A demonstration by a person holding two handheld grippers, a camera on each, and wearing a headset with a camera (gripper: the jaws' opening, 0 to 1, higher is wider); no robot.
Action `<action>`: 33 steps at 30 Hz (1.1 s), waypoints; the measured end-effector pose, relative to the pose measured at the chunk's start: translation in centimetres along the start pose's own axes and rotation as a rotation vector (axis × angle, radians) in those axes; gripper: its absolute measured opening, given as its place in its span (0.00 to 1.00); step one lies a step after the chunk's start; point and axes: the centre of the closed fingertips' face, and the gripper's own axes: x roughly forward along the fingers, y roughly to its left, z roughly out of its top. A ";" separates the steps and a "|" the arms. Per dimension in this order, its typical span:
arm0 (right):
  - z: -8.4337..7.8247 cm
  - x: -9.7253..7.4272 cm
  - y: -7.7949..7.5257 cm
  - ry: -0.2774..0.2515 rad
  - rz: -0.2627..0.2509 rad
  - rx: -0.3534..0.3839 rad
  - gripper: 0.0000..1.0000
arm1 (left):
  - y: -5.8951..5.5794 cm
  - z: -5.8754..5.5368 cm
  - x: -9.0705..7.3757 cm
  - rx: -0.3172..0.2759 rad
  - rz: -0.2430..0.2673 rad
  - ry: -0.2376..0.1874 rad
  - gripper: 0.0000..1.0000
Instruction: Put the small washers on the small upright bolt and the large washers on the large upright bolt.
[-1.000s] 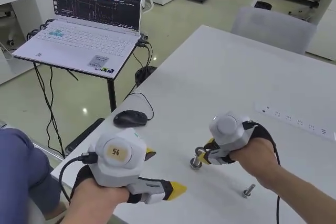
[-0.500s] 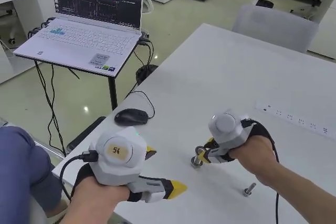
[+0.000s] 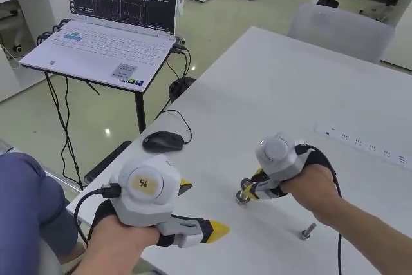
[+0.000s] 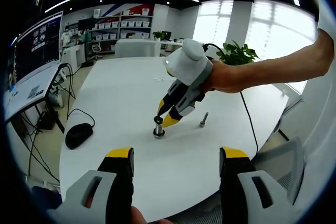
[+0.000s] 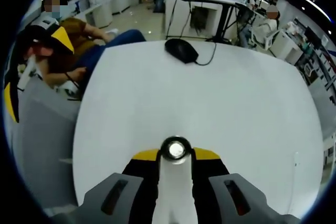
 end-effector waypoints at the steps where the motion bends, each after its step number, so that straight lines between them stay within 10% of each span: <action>1: 0.0 0.0 0.0 0.001 0.002 0.006 0.24 | 0.0 0.0 0.0 0.000 0.000 0.000 0.66; 33: -1.9 3.9 -0.4 0.097 0.015 0.006 0.24 | 0.2 -0.4 0.0 -0.005 0.001 0.007 0.65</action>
